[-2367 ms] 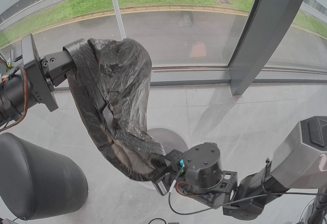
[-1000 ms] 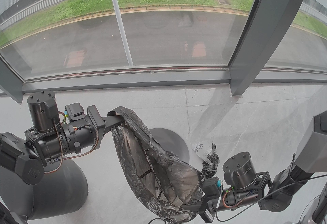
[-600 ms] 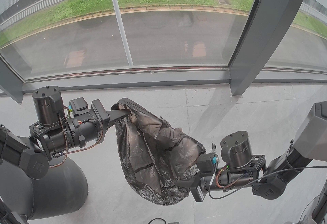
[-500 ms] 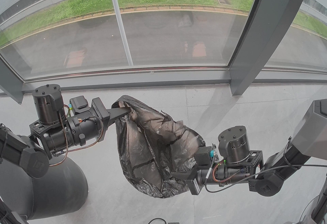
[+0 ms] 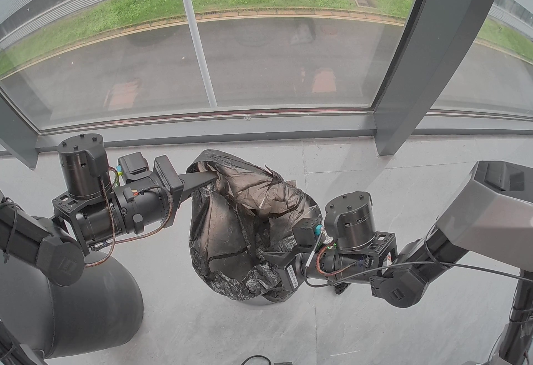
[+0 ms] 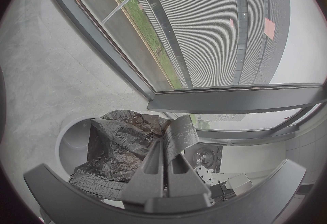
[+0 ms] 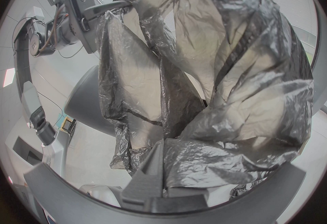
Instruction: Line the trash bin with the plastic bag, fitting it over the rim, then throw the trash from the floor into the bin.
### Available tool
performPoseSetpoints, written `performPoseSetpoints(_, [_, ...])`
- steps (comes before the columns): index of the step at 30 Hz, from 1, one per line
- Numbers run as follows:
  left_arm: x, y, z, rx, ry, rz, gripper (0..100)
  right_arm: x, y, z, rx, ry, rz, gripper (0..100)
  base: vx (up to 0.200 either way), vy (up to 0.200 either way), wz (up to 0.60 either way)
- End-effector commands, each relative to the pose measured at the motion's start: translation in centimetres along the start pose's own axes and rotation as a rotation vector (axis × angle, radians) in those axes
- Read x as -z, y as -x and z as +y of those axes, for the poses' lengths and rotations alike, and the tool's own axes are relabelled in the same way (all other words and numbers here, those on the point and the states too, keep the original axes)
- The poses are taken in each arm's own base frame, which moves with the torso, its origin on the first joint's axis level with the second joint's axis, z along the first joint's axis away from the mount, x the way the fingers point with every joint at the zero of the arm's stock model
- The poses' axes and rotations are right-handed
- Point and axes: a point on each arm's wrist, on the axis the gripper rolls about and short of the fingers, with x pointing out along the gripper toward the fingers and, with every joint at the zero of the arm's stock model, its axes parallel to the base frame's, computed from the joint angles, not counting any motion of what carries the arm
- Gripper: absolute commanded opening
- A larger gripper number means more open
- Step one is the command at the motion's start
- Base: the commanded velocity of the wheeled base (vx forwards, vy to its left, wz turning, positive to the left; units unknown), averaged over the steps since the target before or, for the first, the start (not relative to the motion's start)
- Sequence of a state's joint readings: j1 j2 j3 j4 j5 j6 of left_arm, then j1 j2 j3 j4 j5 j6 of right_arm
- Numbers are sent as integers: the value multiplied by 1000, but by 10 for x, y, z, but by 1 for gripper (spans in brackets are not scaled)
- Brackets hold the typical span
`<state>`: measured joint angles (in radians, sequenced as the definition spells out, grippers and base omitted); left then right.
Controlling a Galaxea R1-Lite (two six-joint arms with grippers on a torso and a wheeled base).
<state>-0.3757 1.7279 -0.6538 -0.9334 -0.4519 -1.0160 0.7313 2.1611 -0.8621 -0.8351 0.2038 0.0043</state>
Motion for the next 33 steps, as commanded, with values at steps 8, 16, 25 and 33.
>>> performPoseSetpoints(8, [10,-10,24,-73,40,43,0,26,-14,-7,22,-23,74,0,0,0,0])
performPoseSetpoints(16, [16,-21,47,-137,71,76,0,45,-9,-13,38,-40,108,0,0,0,0])
performPoseSetpoints(25, [23,-29,66,-189,98,103,0,78,1,-12,43,-41,97,0,0,0,0])
performPoseSetpoints(33, [29,-30,77,-241,115,99,0,97,22,-7,42,-46,119,0,0,0,0])
